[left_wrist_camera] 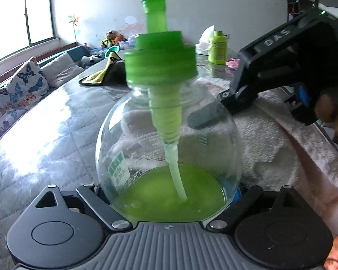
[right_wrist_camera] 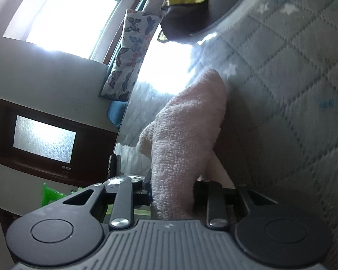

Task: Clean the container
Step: 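Wipe the pink towel around the bottle's body with the right tool, then lower the green pump bottle onto the table and open the left tool while the right tool withdraws the towel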

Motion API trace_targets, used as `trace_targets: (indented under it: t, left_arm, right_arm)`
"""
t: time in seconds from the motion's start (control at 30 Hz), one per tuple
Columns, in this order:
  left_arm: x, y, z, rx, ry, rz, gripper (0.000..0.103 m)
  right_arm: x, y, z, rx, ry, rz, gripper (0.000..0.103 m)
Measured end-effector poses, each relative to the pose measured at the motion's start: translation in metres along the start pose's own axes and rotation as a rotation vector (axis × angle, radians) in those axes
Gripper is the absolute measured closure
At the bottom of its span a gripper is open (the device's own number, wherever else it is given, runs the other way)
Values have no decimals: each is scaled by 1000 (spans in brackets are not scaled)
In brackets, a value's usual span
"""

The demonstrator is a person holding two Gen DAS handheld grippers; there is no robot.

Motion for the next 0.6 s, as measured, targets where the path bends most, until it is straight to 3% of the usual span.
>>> trace_targets:
  t: [0.17,0.5,0.6]
  left_arm:
    - [16,-14,-6,39,19,-9,10]
    - [48,-45,-27,139,129,-25,12]
    - [52,-49,-31,155,135,-23,11]
  right_arm:
    - [9,6,-10,-28,35,43,76]
    - [42,2,-16,51,-1,118,76]
    - [50,-10,-15,22,2,119,76]
Point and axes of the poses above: each gripper's, at about its wrist camera, not at the fingertips, and y roughly against the way its jaws point, z to its right, x to its top, the point moved 1 cm from there along -y, roughly the way its jaws point, and after that the axes turned 6 degrees about -x, right-handed, at the moved point
